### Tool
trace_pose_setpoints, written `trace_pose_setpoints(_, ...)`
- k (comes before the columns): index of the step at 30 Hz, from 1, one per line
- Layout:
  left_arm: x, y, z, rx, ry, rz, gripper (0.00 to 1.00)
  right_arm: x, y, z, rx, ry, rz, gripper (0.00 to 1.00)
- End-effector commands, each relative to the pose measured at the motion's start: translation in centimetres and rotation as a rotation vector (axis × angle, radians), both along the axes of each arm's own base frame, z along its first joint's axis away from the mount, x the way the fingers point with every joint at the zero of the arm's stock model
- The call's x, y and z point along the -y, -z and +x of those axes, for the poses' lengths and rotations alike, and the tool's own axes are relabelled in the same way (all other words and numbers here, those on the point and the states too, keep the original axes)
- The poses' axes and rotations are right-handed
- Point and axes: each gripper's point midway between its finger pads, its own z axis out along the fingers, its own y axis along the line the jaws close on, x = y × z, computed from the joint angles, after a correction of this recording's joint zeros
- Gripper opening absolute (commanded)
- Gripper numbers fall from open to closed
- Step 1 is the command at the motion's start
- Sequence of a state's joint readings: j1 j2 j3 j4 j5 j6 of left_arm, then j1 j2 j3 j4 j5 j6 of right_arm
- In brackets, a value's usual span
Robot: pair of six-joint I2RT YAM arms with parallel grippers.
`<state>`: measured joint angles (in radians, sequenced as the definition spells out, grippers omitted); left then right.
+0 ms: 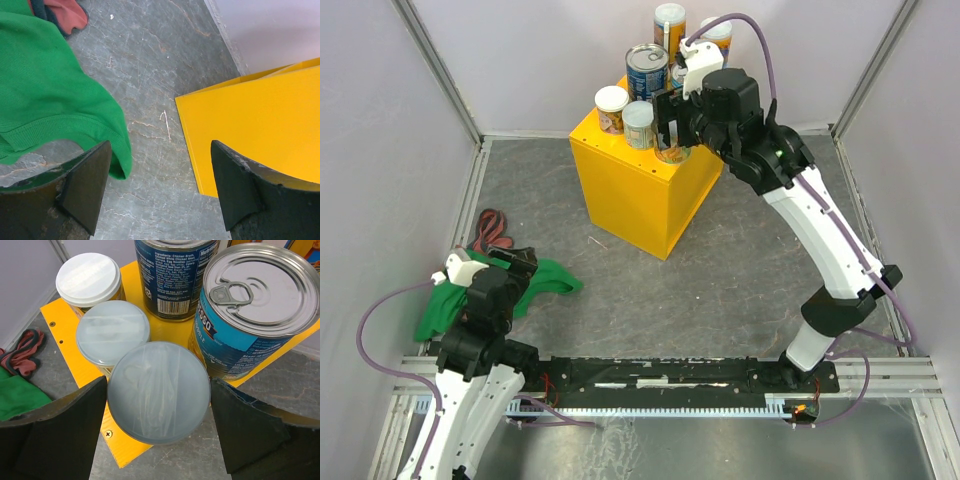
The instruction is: Place and organize the canned foods onto the counter
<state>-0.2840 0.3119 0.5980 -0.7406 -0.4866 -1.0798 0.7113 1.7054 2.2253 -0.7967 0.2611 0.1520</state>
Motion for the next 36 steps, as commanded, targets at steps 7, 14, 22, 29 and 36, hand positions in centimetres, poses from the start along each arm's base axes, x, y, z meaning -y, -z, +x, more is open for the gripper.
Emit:
trace_pose_setpoints(7, 0.4, -1.5, 0.7, 0.051, 0.005, -0.024, 0.86, 2.0, -8.5, -3.3, 0.224, -0.039, 0.205, 0.89)
trace_pose_setpoints(14, 0.2, -1.2, 0.5, 0.047, 0.000, -0.023, 0.86, 8.1, -8.5, -3.5, 0.322, 0.232, 0.248, 0.89)
trace_pose_setpoints(22, 0.4, -0.7, 0.5, 0.042, 0.005, -0.023, 0.86, 16.6, 1.3, -3.7, 0.229, 0.688, 0.132, 0.92)
trace_pose_setpoints(29, 0.5, -0.6, 1.0, 0.047, 0.011, -0.013, 0.86, 20.0, 15.0, -6.0, -0.033, 0.866, 0.054, 0.99)
trace_pose_setpoints(36, -0.6, -1.3, 1.0, 0.049, -0.004, 0.080, 0.86, 20.9, 24.7, -9.9, -0.335, 0.975, -0.057, 0.99)
